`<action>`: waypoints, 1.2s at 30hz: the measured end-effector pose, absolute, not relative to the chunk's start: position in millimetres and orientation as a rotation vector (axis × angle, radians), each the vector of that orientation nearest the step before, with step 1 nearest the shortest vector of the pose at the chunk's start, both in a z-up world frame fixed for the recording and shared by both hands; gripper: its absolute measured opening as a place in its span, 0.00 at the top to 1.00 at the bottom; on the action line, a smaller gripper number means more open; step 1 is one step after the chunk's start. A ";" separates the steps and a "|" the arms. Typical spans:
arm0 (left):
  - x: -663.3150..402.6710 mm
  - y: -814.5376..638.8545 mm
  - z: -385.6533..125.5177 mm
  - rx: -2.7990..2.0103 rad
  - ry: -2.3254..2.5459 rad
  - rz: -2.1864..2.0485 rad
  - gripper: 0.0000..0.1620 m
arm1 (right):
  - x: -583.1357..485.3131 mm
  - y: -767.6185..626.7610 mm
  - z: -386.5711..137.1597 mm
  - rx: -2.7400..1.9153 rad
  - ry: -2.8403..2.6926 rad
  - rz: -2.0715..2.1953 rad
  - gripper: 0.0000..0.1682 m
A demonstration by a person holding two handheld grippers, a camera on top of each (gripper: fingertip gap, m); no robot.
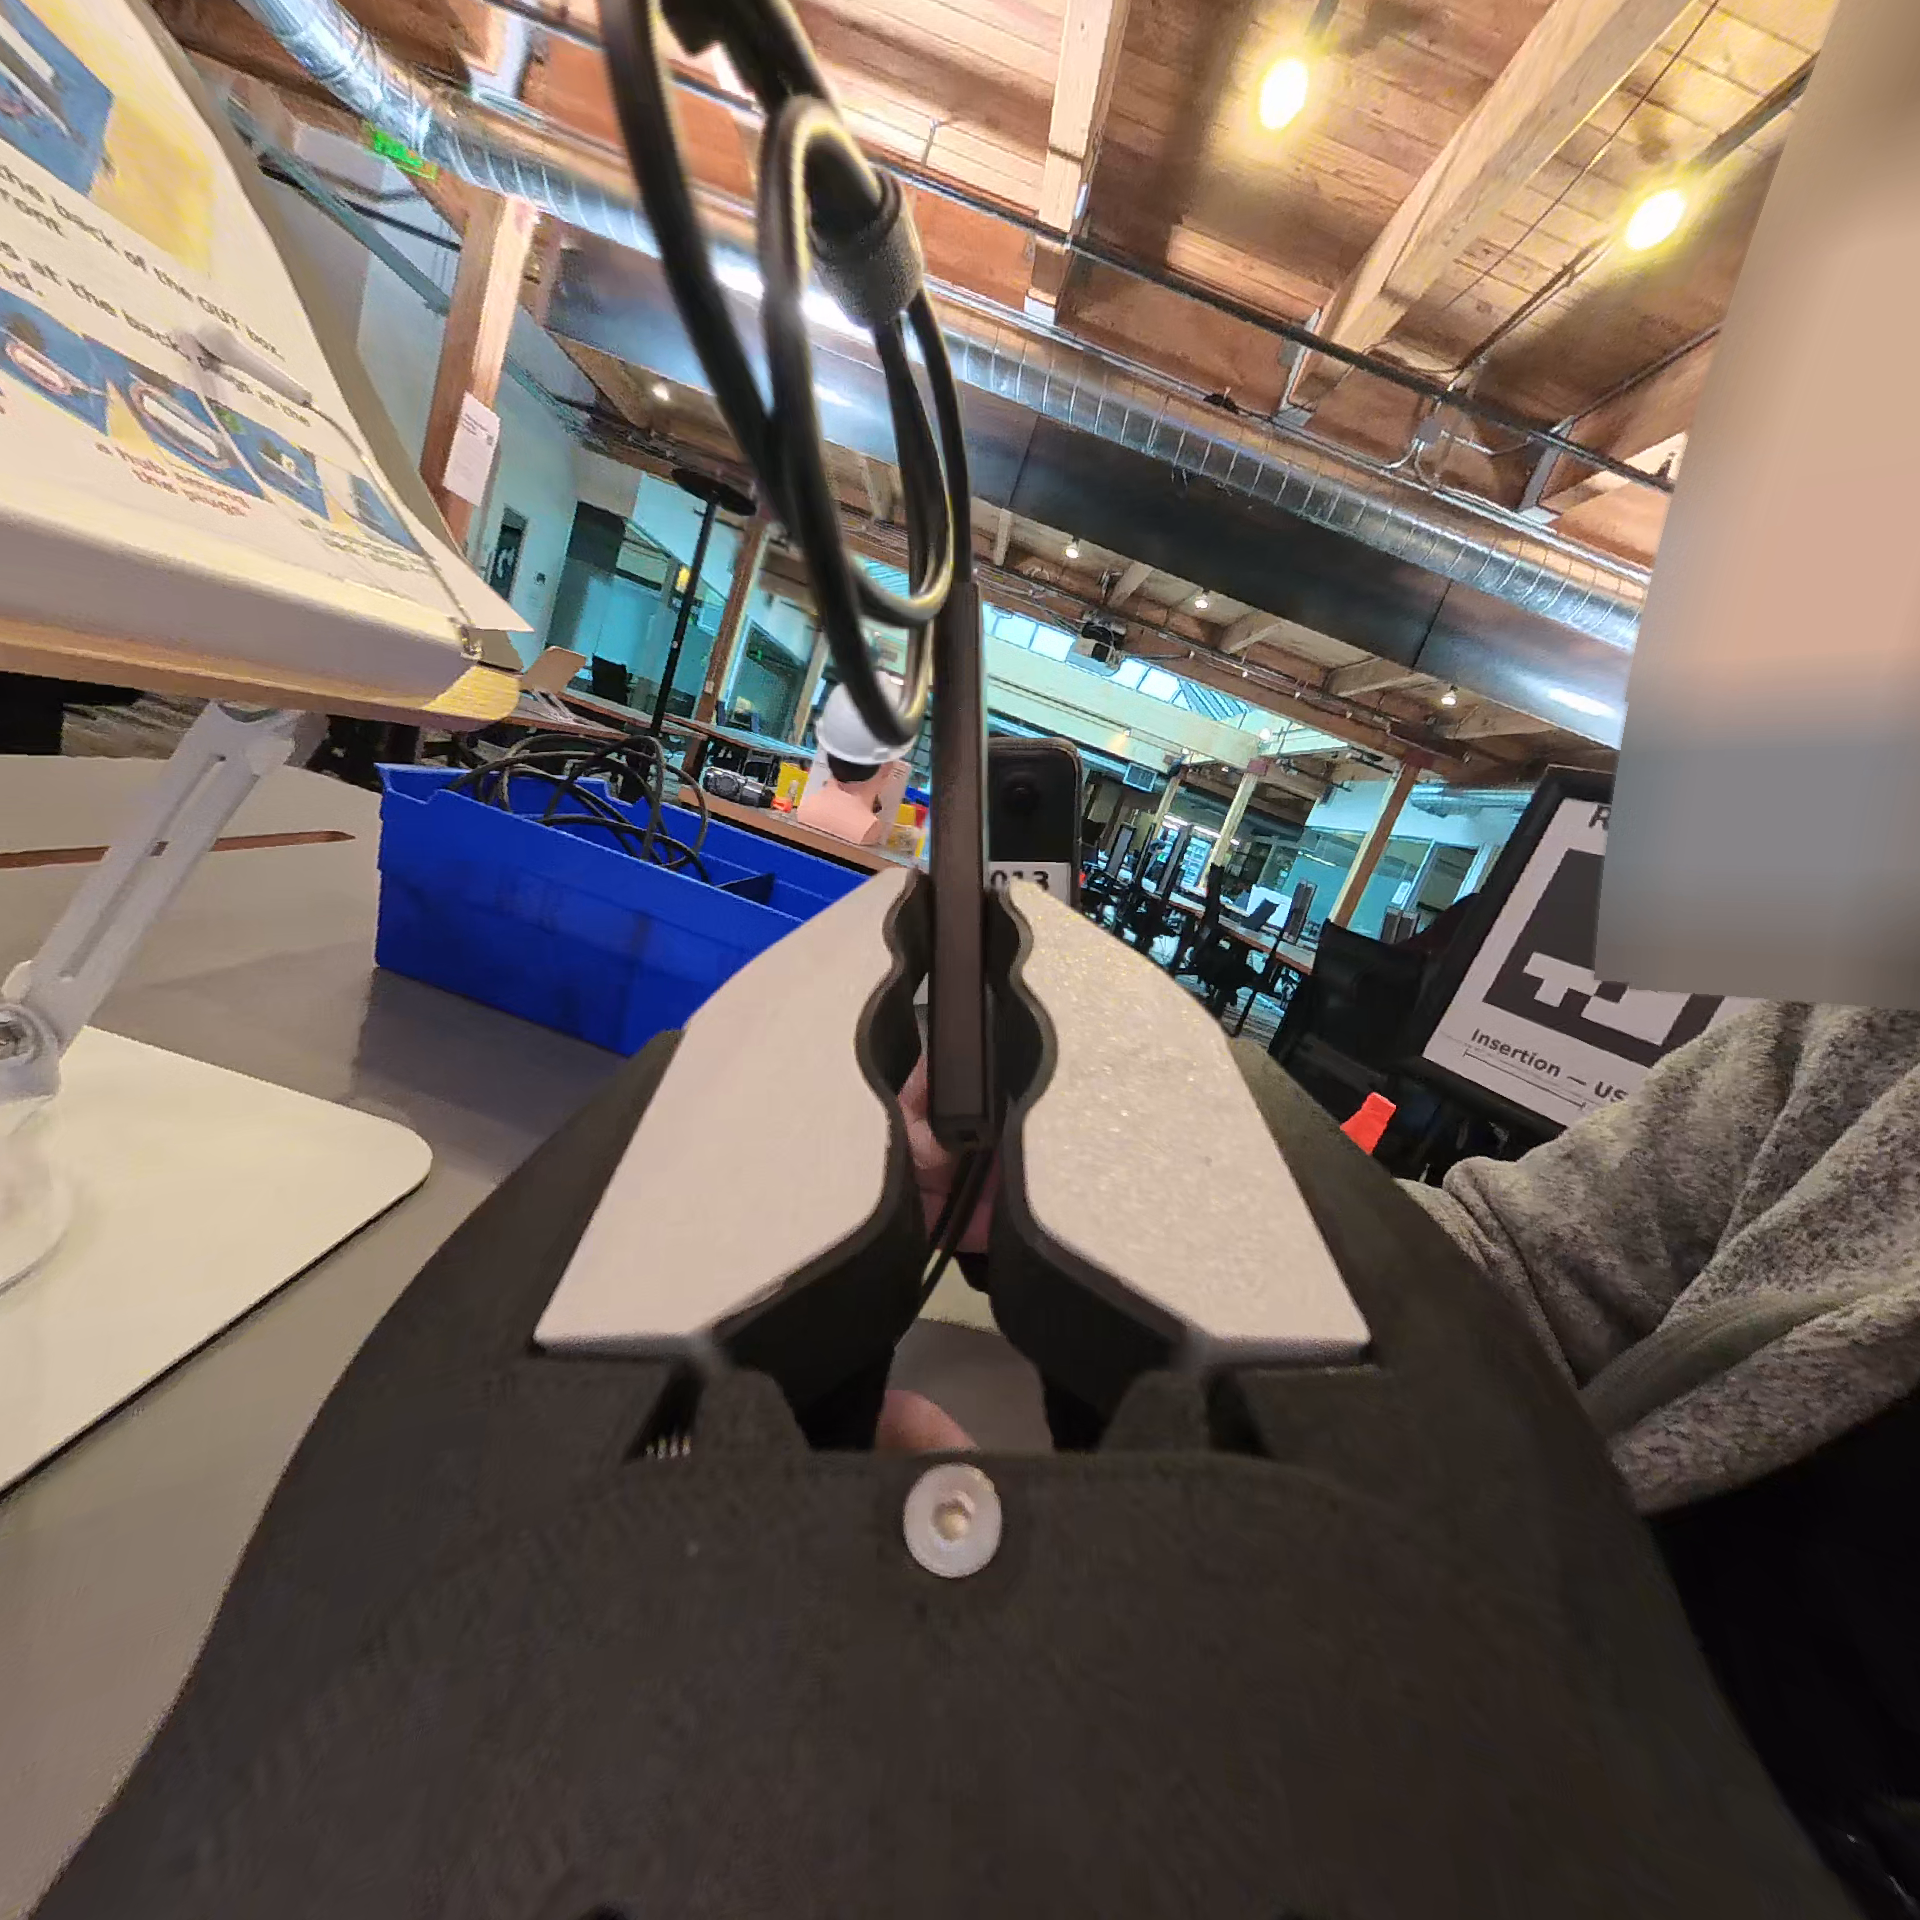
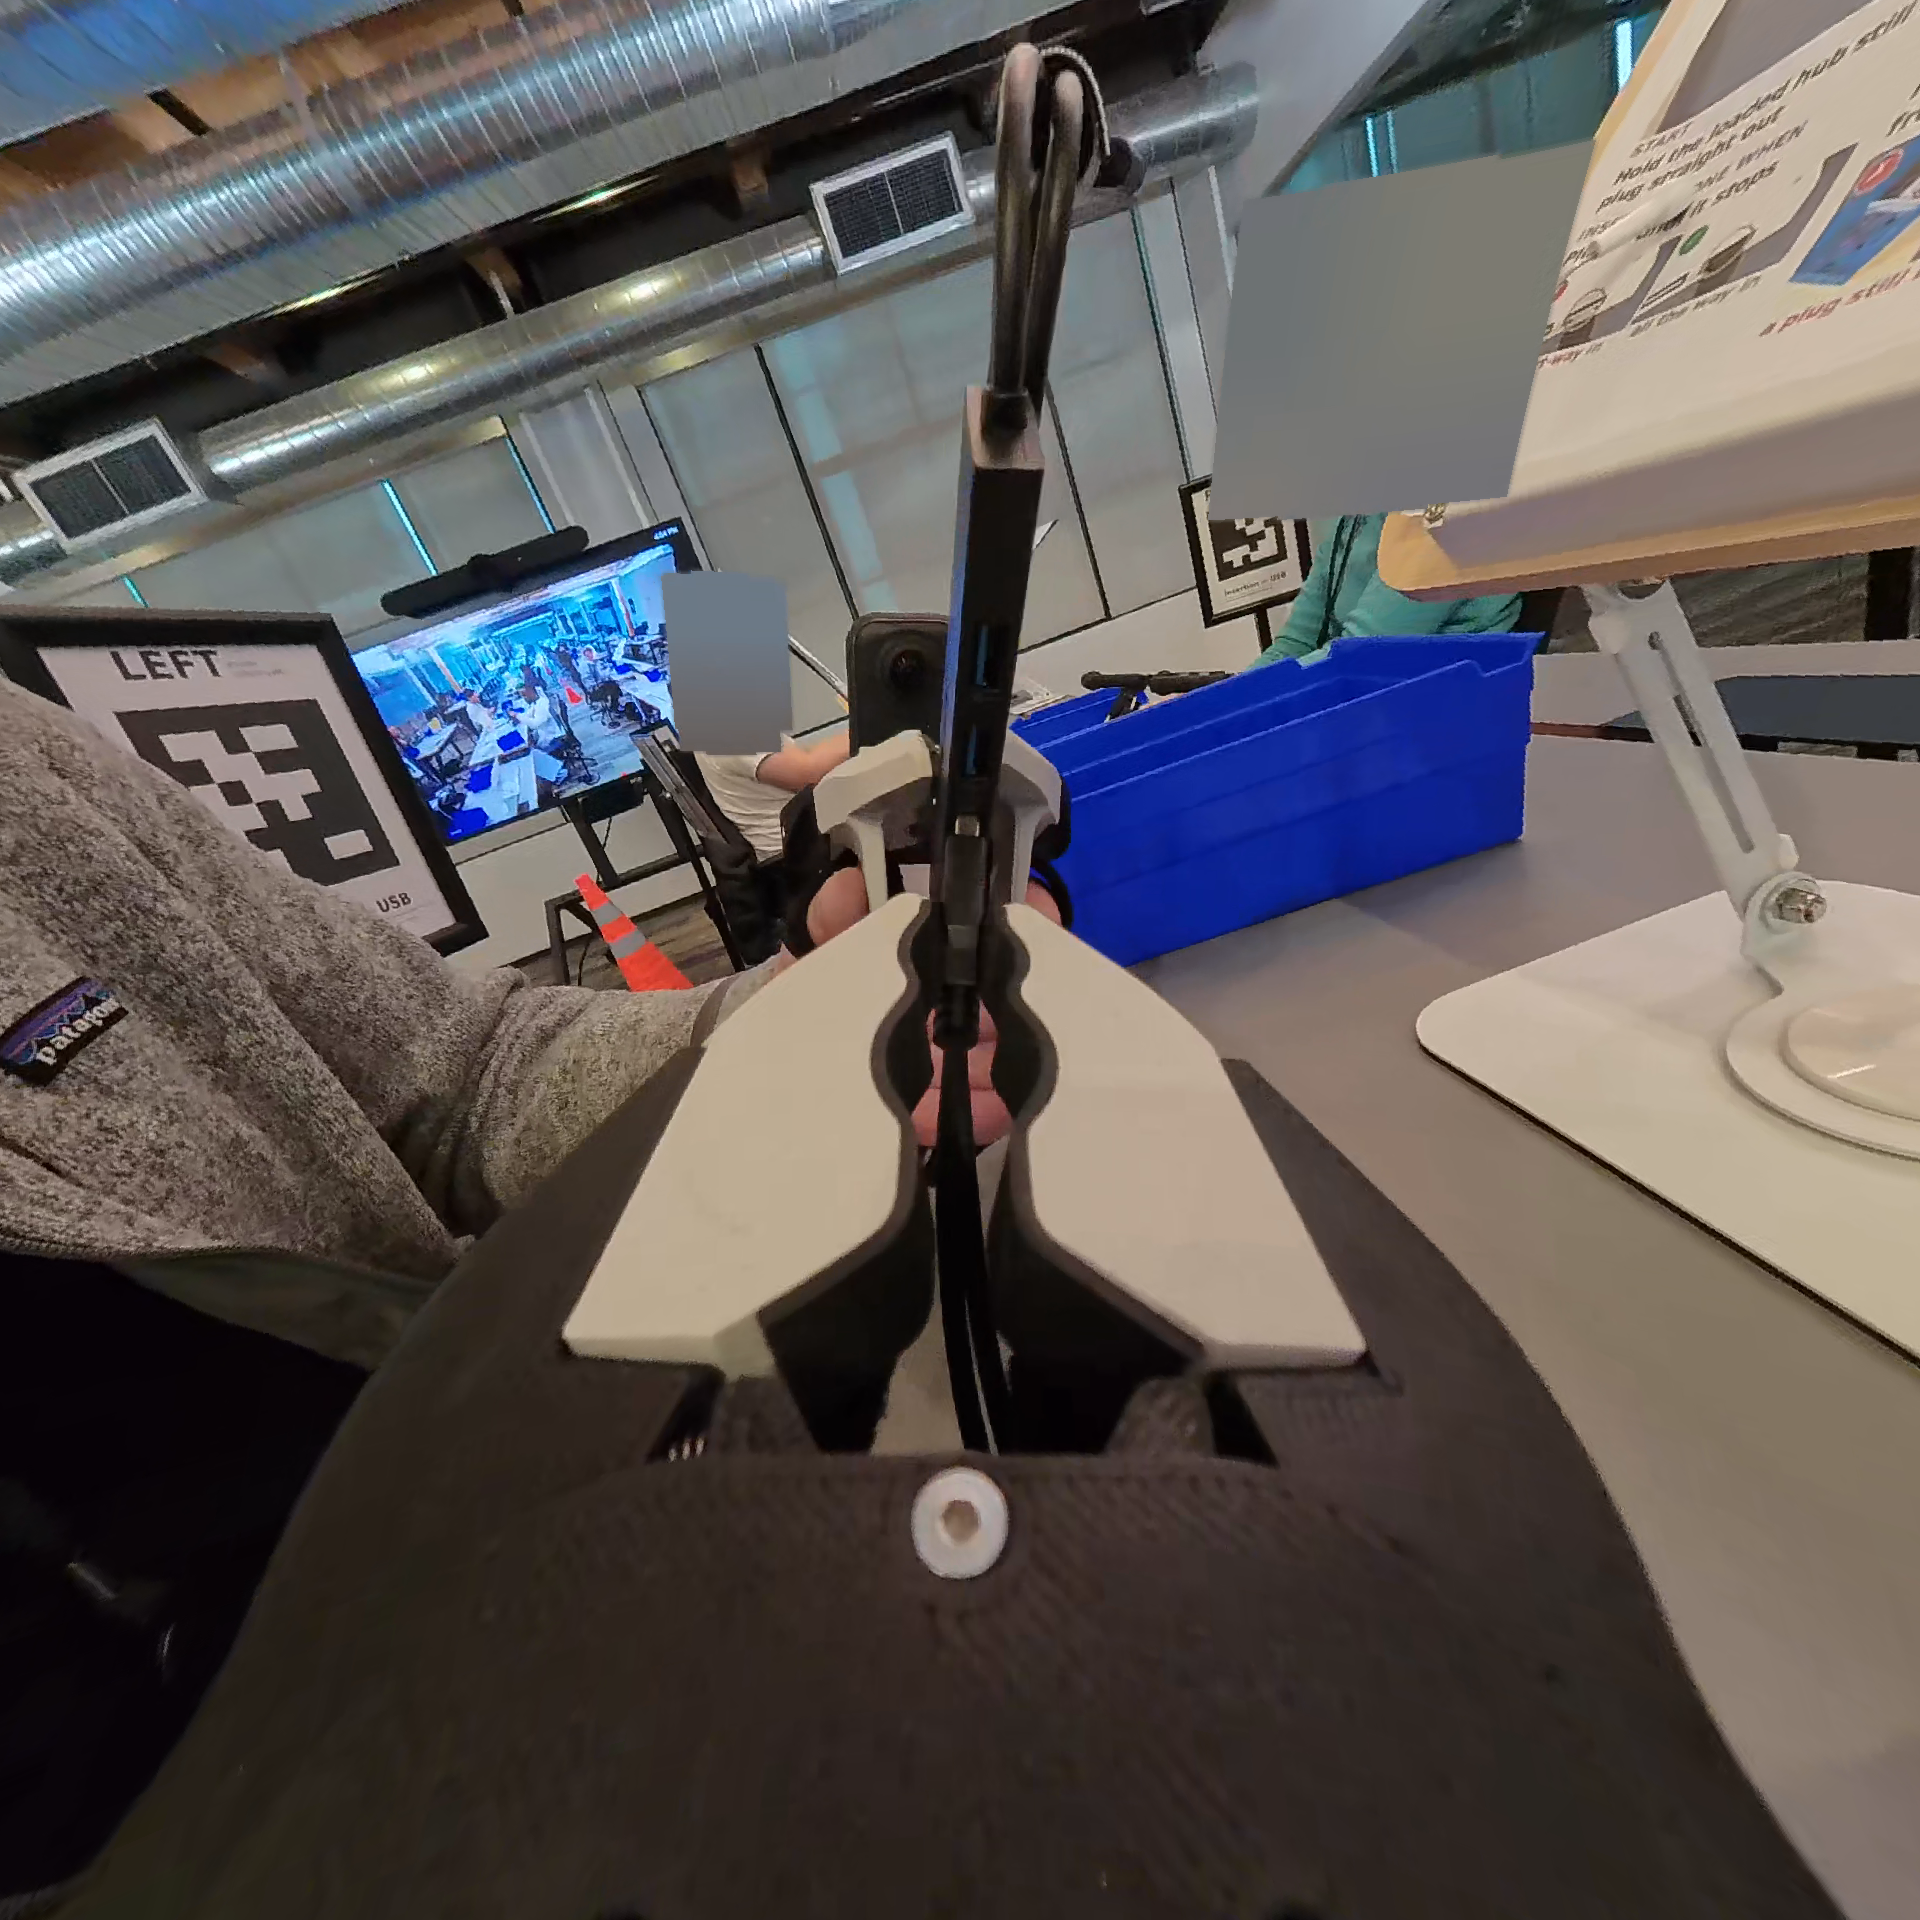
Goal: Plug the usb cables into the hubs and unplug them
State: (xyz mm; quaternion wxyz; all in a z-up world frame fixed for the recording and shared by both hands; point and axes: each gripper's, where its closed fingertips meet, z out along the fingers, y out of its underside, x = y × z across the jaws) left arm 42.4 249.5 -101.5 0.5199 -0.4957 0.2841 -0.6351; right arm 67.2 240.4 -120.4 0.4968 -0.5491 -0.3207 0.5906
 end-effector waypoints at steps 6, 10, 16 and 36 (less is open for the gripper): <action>40.9 247.9 -100.0 -1.192 0.712 -1.522 0.93 | 64.5 241.3 -120.8 -1.374 -0.840 1.401 0.95; 41.6 249.0 -105.1 -1.234 0.766 -1.480 0.93 | 68.1 242.4 -120.8 -1.397 -0.884 1.374 0.95; 39.4 249.9 -100.5 -1.230 0.877 -1.396 0.92 | 64.4 238.7 -121.2 -1.396 -0.930 1.376 0.95; 47.6 244.0 -109.7 -1.258 0.930 -1.425 0.92 | 56.8 237.1 -131.1 -1.491 -1.020 1.342 0.95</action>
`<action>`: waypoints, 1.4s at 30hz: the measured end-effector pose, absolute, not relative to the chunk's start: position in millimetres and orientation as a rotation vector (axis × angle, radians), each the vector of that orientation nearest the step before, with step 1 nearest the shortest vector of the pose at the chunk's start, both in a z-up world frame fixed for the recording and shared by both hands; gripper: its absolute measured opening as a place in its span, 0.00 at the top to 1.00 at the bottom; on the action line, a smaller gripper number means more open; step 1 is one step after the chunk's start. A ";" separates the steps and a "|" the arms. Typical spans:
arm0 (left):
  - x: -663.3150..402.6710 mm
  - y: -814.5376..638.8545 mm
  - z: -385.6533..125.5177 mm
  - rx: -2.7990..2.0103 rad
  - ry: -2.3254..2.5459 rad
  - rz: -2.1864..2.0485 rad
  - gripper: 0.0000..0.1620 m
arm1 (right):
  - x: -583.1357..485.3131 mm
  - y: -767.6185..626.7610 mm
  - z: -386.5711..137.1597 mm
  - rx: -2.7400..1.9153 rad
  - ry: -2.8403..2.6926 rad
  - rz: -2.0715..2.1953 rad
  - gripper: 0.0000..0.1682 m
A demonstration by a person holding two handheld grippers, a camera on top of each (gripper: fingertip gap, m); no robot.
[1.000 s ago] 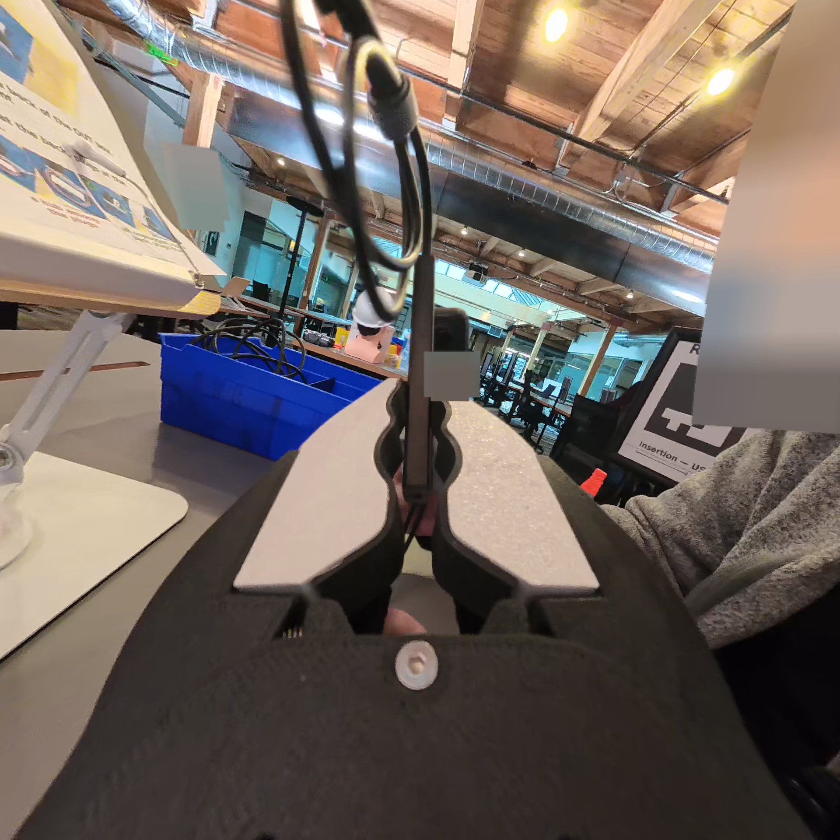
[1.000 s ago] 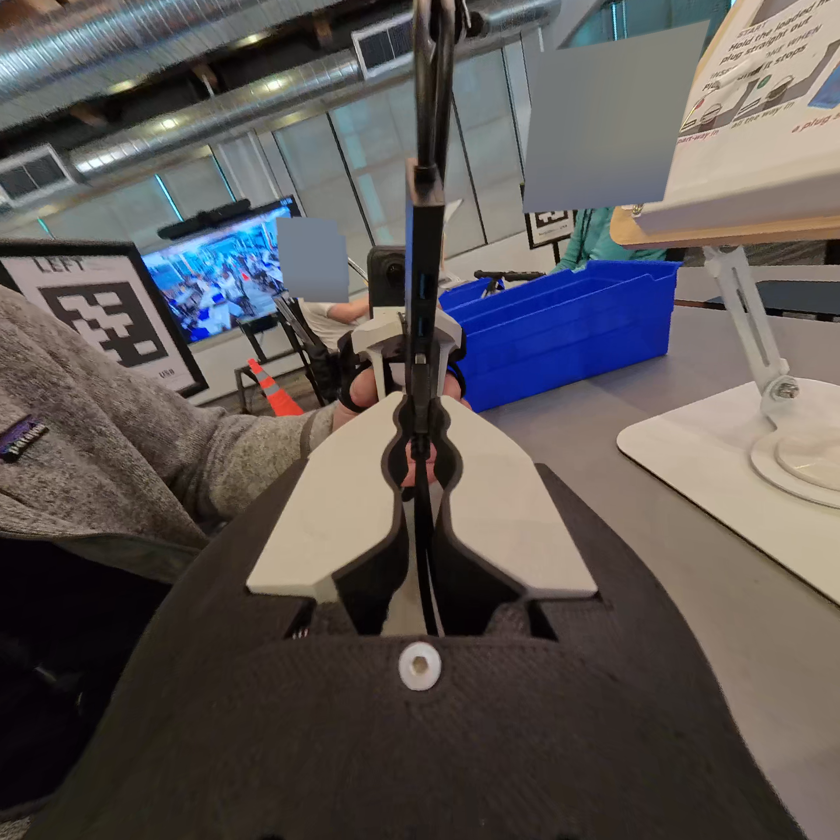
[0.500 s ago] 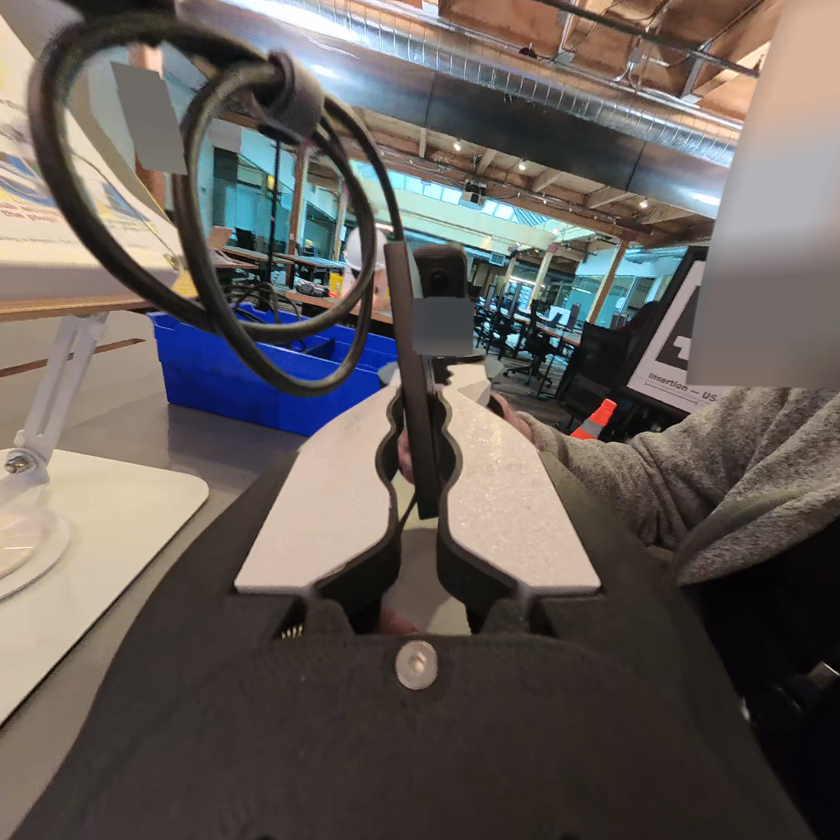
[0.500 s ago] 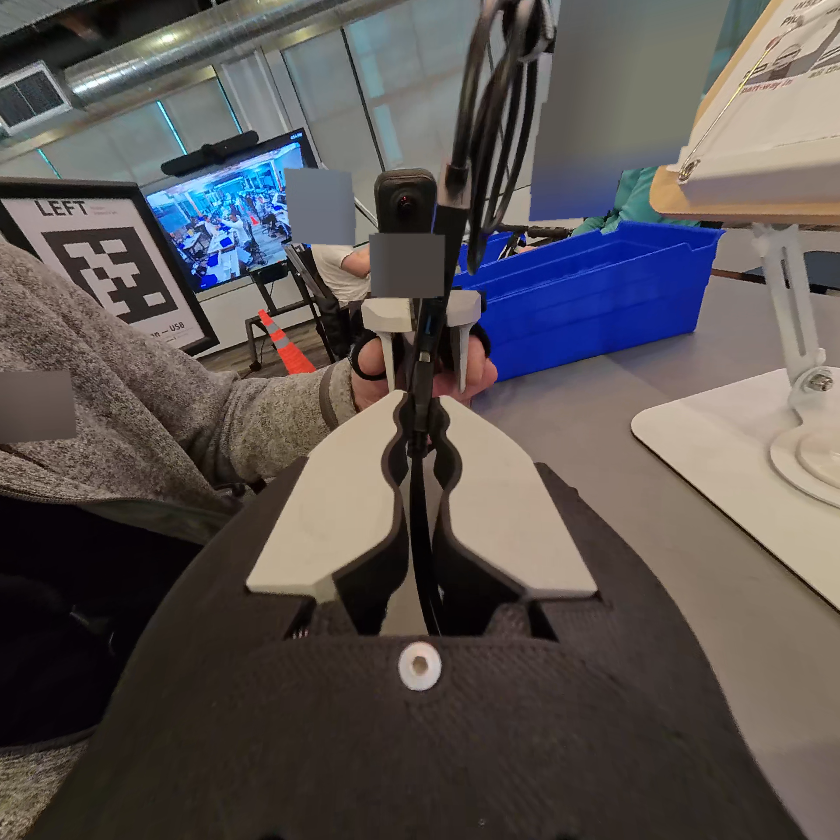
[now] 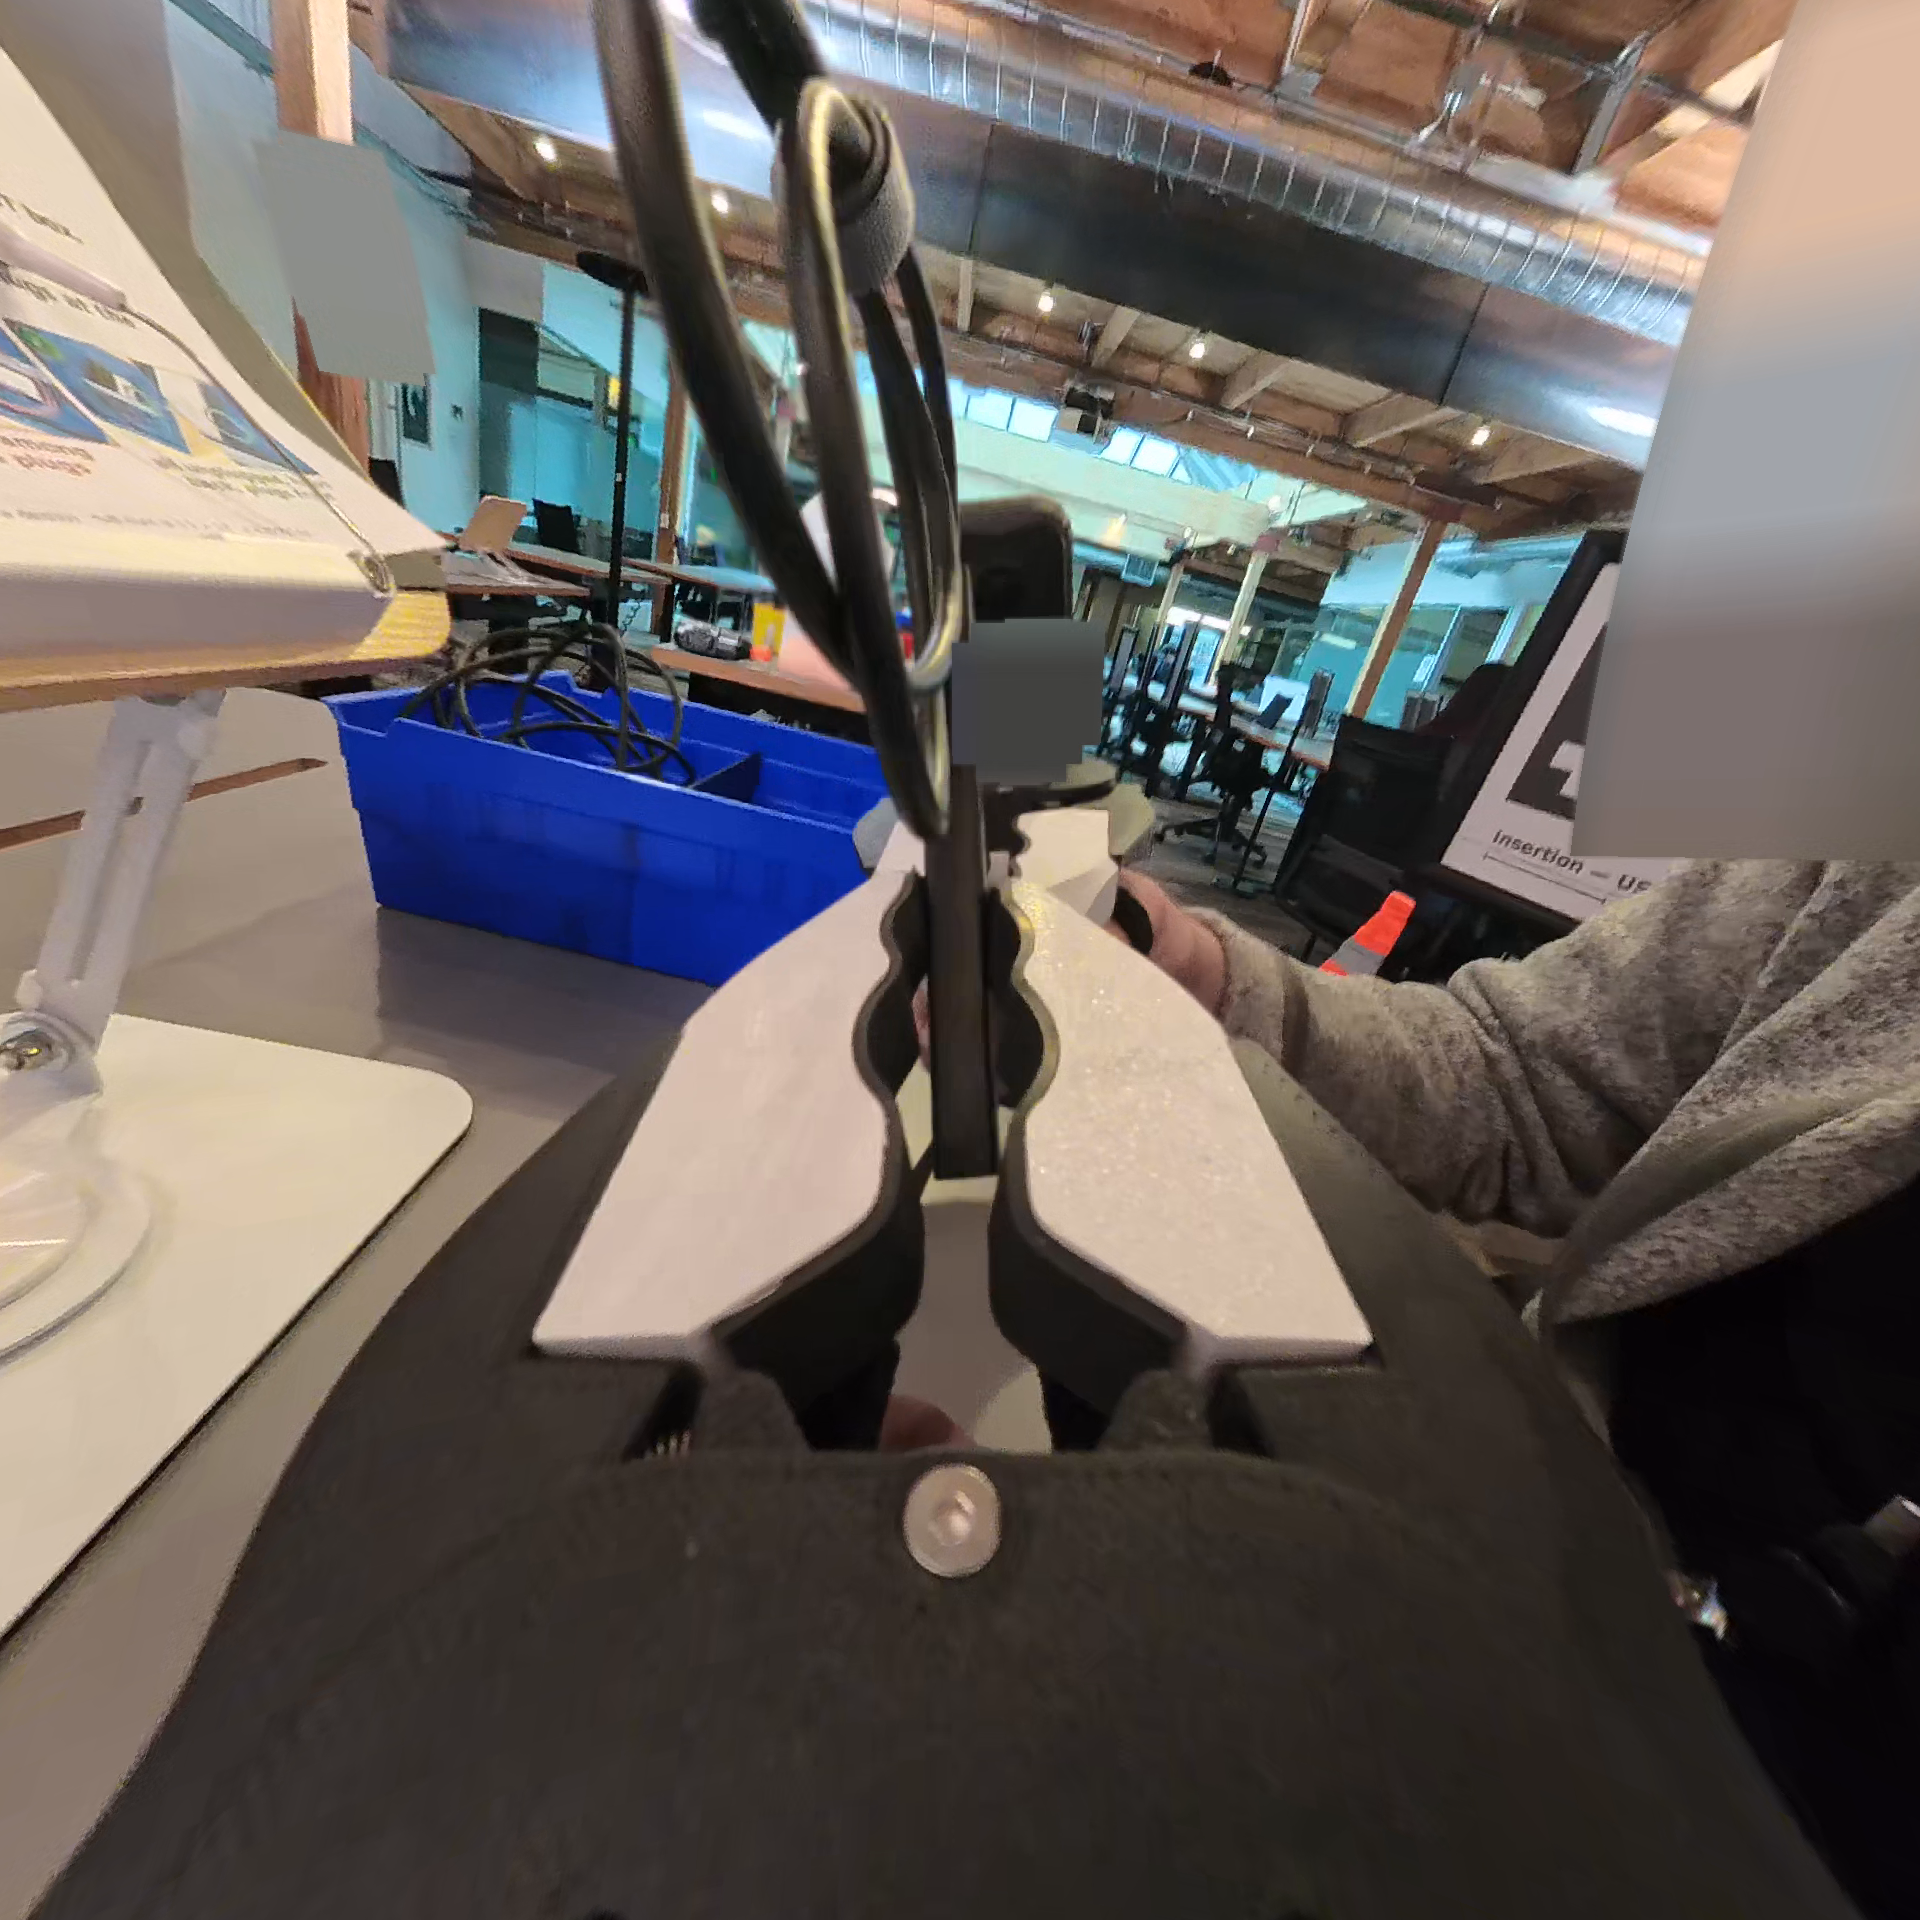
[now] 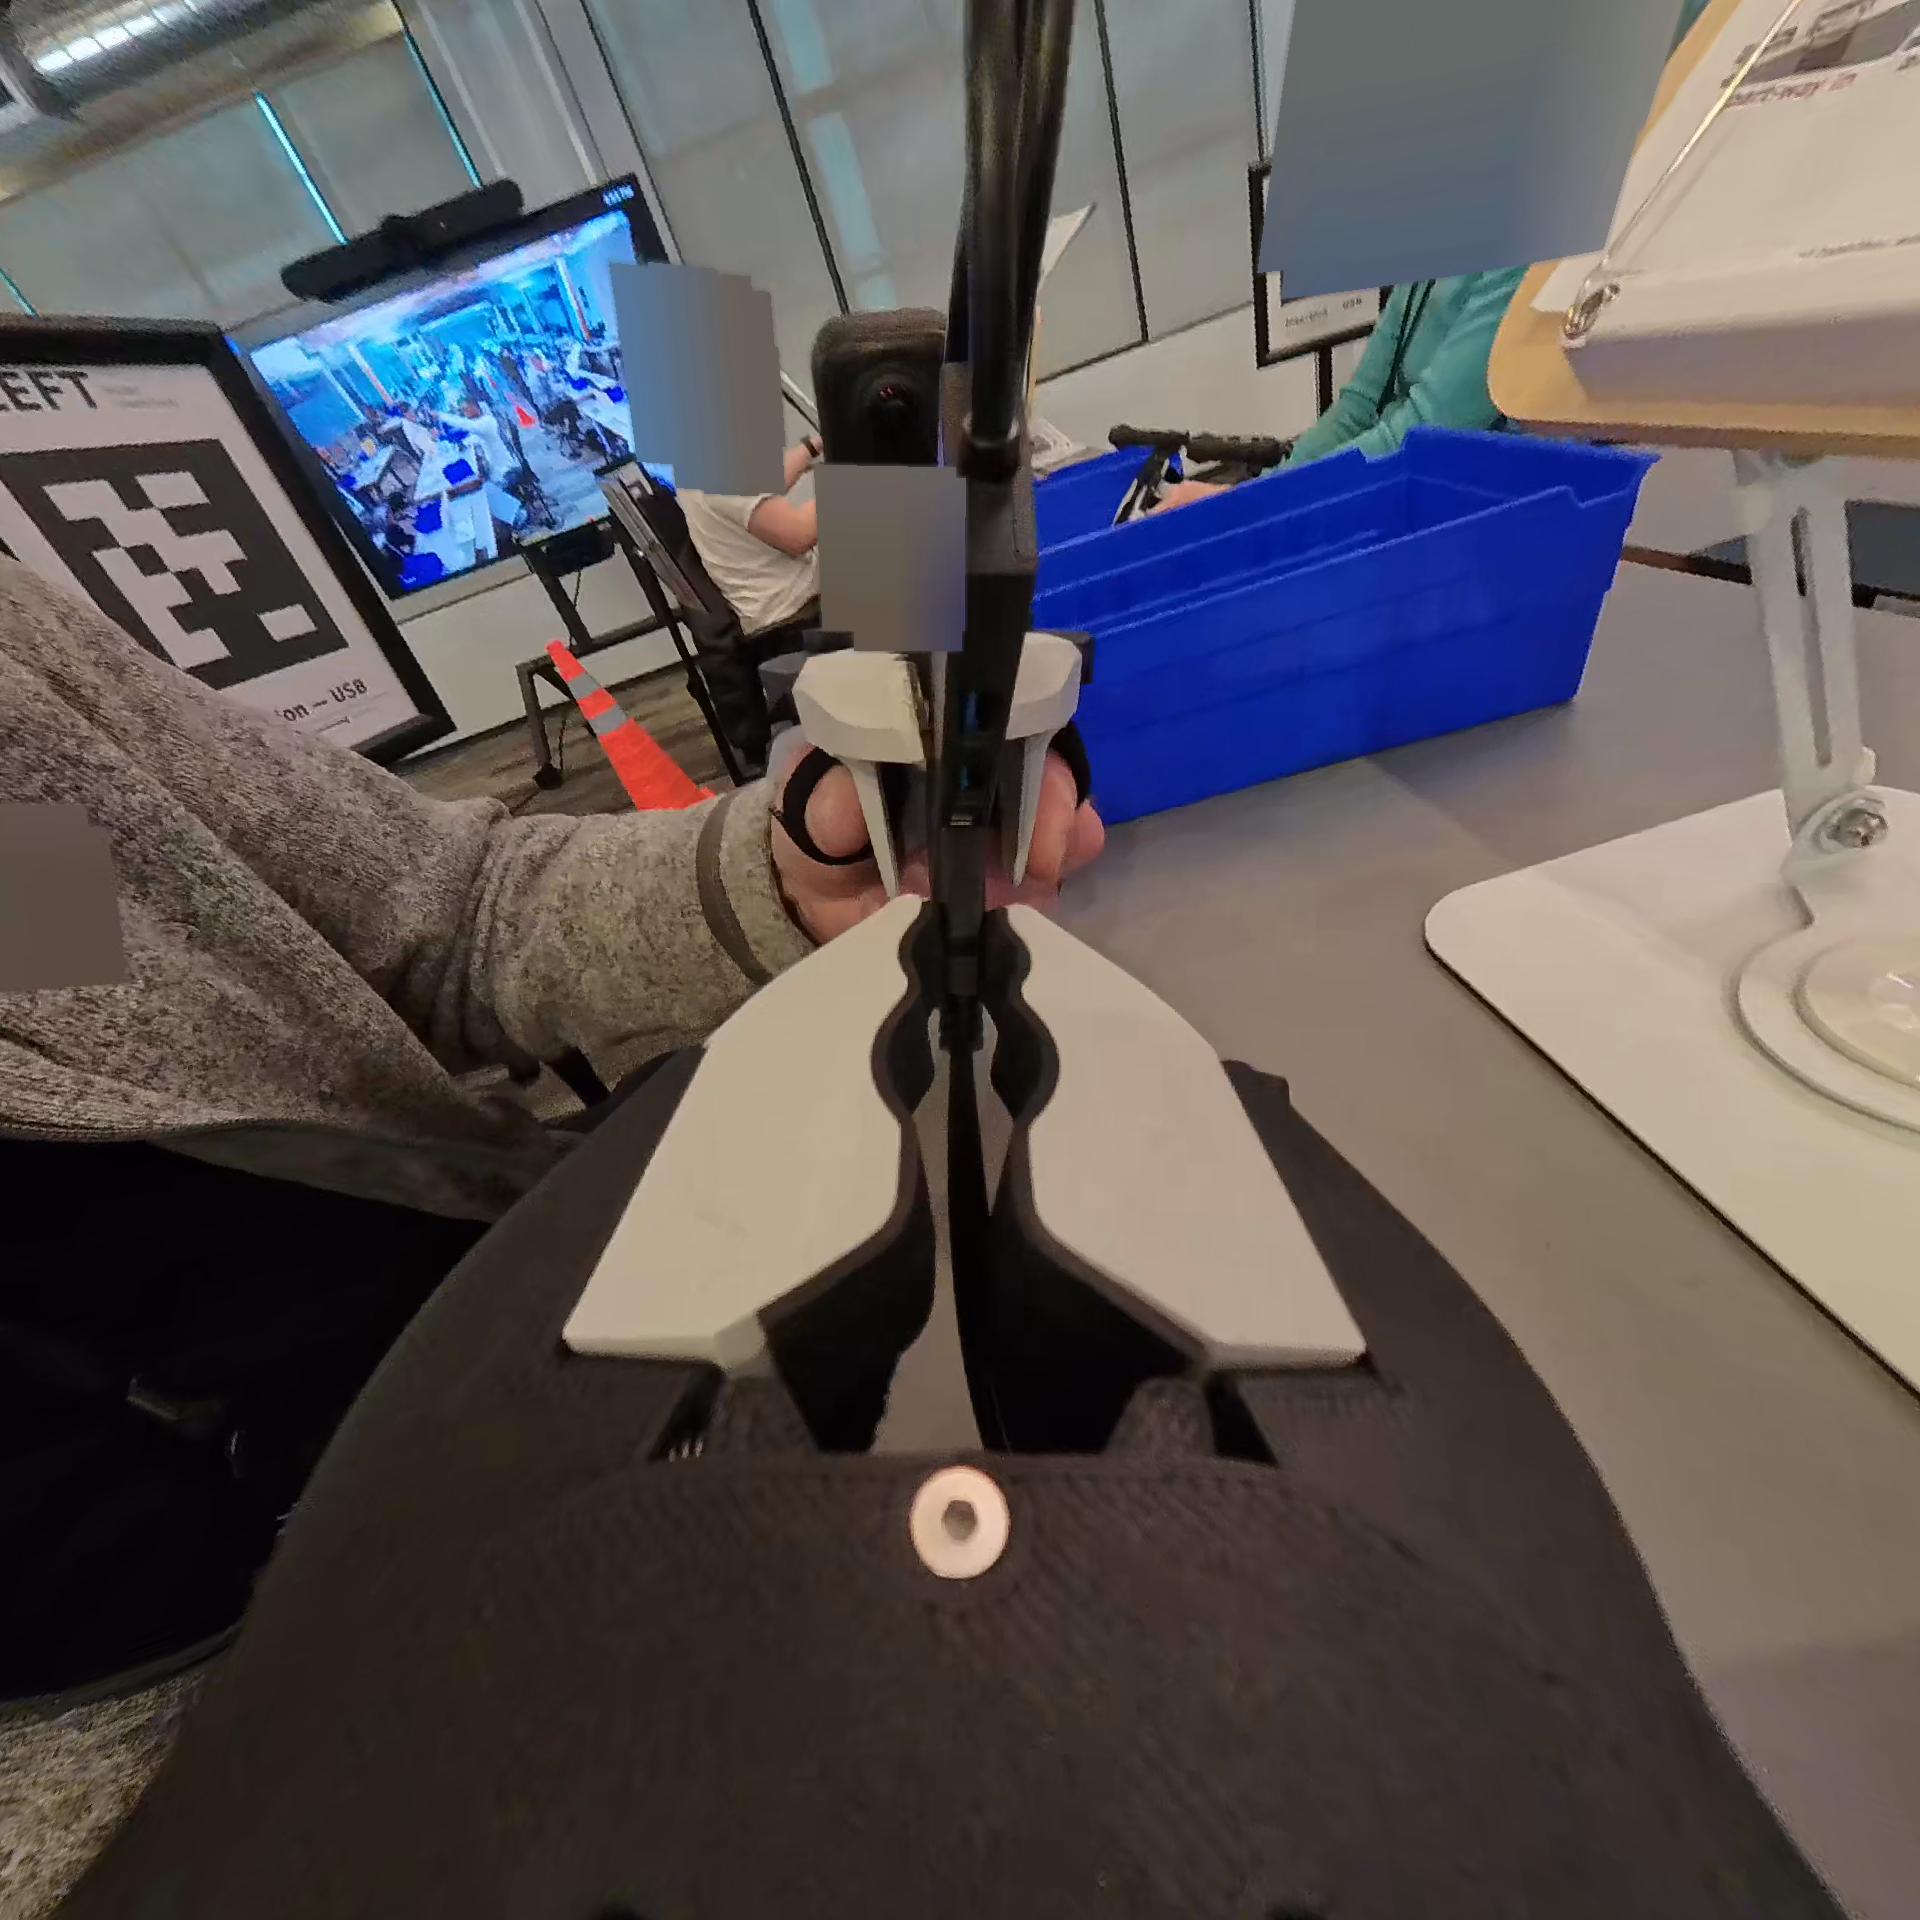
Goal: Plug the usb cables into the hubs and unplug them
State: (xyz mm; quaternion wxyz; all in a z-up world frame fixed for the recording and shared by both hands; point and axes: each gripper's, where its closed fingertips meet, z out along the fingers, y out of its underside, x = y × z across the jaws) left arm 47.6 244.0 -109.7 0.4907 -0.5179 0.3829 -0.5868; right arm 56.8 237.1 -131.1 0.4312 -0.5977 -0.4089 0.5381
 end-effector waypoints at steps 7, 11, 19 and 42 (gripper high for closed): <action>47.9 247.1 -110.5 -1.249 0.886 -1.482 0.93 | 60.5 239.2 -130.7 -1.486 -1.017 1.344 0.95; 46.9 246.5 -110.7 -1.246 0.892 -1.472 0.93 | 59.8 239.1 -131.5 -1.488 -1.043 1.322 0.95; 48.6 249.3 -113.5 -1.251 0.885 -1.455 0.93 | 62.9 239.8 -132.6 -1.482 -1.028 1.311 0.95; 65.4 237.6 -120.6 -1.254 0.960 -1.474 0.93 | 52.3 234.2 -136.7 -1.552 -1.167 1.227 0.94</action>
